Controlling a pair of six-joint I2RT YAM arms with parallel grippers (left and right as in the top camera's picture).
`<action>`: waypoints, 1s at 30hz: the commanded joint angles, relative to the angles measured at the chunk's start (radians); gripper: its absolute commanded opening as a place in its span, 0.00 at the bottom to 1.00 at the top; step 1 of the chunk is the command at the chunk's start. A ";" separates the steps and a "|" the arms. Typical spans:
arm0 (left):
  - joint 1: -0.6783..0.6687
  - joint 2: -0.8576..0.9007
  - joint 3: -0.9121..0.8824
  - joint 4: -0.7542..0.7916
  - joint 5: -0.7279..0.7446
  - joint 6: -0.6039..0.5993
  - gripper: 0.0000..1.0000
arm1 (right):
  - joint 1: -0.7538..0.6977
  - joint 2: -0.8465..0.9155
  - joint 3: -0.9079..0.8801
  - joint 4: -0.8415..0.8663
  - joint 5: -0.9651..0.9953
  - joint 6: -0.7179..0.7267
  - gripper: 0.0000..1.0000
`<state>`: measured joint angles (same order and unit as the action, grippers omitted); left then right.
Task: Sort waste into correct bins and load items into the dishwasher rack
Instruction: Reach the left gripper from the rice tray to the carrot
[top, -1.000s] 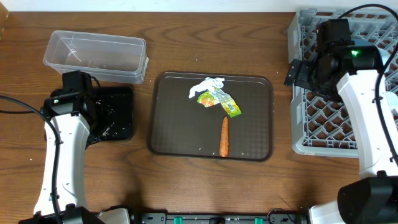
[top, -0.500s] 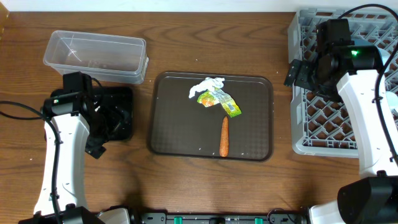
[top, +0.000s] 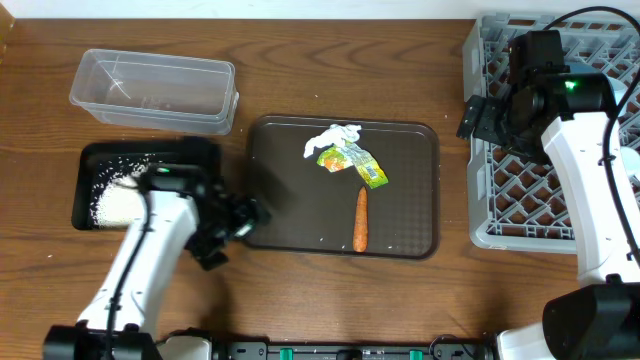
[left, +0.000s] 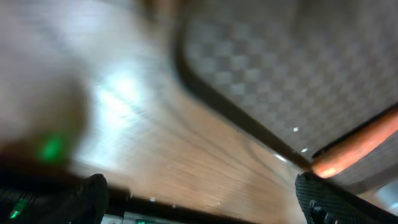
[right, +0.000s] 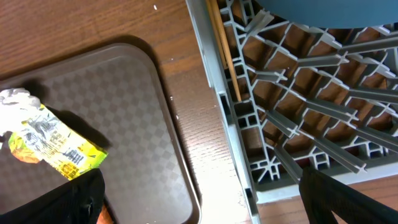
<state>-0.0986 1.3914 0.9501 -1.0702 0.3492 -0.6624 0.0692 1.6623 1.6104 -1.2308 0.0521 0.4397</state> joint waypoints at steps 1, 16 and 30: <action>-0.106 0.000 -0.018 0.050 0.008 0.041 0.99 | -0.009 0.004 0.004 0.000 0.003 0.000 0.99; -0.467 0.000 -0.018 0.378 -0.173 0.116 0.99 | -0.009 0.004 0.004 0.000 0.003 0.000 0.99; -0.663 0.214 0.053 0.519 -0.291 0.184 0.99 | -0.009 0.004 0.004 0.000 0.003 0.000 0.99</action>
<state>-0.7509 1.5558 0.9459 -0.5495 0.0906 -0.5163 0.0692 1.6623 1.6104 -1.2308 0.0521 0.4397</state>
